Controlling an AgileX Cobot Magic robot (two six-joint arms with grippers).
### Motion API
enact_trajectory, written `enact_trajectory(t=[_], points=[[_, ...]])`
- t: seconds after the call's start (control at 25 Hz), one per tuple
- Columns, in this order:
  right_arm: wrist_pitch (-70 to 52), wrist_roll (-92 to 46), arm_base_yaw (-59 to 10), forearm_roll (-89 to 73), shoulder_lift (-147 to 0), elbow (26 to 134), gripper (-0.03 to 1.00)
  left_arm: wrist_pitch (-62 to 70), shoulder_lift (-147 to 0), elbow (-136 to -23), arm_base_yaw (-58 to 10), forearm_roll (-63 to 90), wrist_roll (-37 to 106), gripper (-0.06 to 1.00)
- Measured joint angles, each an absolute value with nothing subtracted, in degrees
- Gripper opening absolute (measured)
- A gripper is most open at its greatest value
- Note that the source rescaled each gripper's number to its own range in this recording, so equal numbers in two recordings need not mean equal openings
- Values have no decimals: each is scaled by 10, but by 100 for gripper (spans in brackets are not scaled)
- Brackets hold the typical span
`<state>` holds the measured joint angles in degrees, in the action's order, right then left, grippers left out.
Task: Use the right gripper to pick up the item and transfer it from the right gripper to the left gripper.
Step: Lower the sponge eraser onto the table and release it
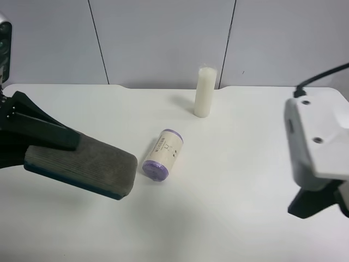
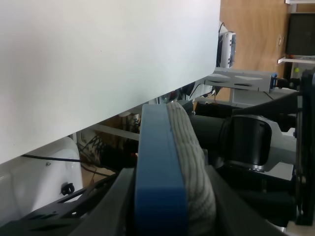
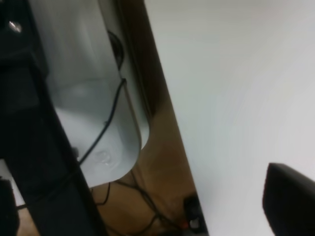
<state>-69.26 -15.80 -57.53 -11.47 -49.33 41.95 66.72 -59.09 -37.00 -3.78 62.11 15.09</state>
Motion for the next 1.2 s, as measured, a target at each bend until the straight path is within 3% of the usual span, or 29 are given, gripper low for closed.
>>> enact_trajectory(t=[0.6, 1.2], points=[[-648, -91, -575, -51, -171, 310, 99, 676, -591, -370, -38, 621, 153, 3], [-615, -55, -575, -35, -103, 278, 99, 676, -591, -370, -38, 621, 153, 3]])
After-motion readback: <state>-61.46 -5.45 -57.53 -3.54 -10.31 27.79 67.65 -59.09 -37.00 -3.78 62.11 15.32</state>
